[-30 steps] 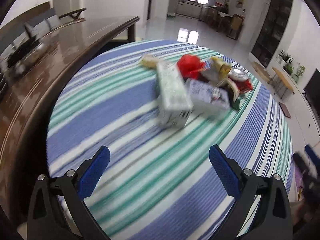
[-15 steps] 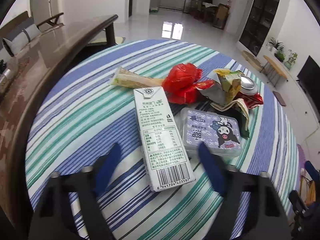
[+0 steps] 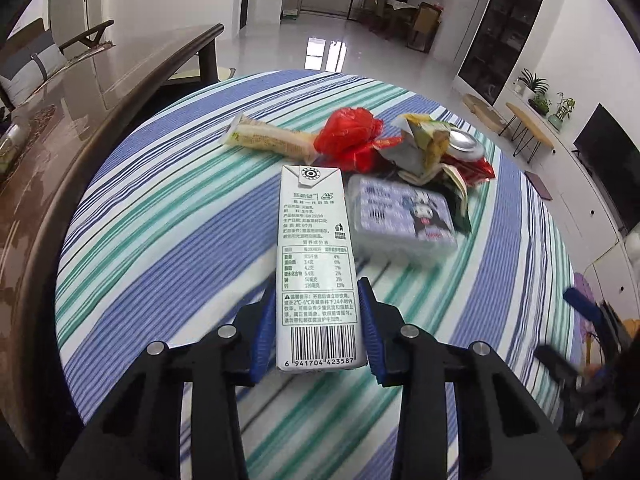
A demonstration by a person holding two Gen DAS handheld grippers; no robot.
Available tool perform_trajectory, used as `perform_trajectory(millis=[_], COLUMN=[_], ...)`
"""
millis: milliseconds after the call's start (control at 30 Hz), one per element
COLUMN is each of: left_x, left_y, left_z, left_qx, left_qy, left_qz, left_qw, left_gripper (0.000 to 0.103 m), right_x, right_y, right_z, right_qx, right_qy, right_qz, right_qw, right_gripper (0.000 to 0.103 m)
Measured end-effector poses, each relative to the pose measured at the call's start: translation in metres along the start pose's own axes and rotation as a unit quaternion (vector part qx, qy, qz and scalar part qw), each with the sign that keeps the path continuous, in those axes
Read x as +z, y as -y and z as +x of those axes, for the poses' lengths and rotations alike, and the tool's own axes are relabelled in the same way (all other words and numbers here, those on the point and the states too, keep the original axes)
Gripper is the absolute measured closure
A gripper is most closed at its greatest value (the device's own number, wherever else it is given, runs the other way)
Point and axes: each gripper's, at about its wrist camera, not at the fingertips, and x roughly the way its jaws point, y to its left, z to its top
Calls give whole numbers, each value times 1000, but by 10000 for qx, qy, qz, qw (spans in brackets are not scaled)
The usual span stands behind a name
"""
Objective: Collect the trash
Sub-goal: 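Grasp the white milk carton with the left tool while the right tool grasps the Kuromi box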
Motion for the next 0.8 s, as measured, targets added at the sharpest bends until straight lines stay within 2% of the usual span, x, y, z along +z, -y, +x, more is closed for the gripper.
perform_trajectory(millis=[133,300,400,500,567,667,700,733,800], left_x=[-15,-17,-19,-20,-21,-25,-25,-26,-24], left_y=[-12,-28,-40,-50,-51,-50,-50,-49,-49], left_z=[-9,-13,-10,-10,-10,-7,-6,-5,-1], left_qx=[54,43,42,-147,-181,-63,-24,-17,-23], left_qy=[16,94,56,34,3,-111,-141,-164,-197], left_qz=[-140,-294,-359,-424,-329,-114,-33,6,75], left_qw=[9999,9995,9993,9990,9993,9999,9999,9999,9998], left_gripper=[66,66,66,66,64,59,57,56,54], right_x=[22,58,70,72,70,67,69,73,86], right_y=[0,-29,-40,-49,-56,-60,-58,-57,-57], right_z=[13,48,73,98,100,87,82,75,68], right_qx=[412,1249,1334,1477,1945,3107,3205,3156,2586], right_qy=[-103,-372,-545,-830,-1007,-1344,-1359,-1322,-1191], right_qz=[-31,-362,-488,-597,-610,-349,-346,-427,-844], right_qw=[9991,9908,9884,9837,9738,9403,9368,9387,9549], right_gripper=[5,5,5,5,5,5,5,5,5])
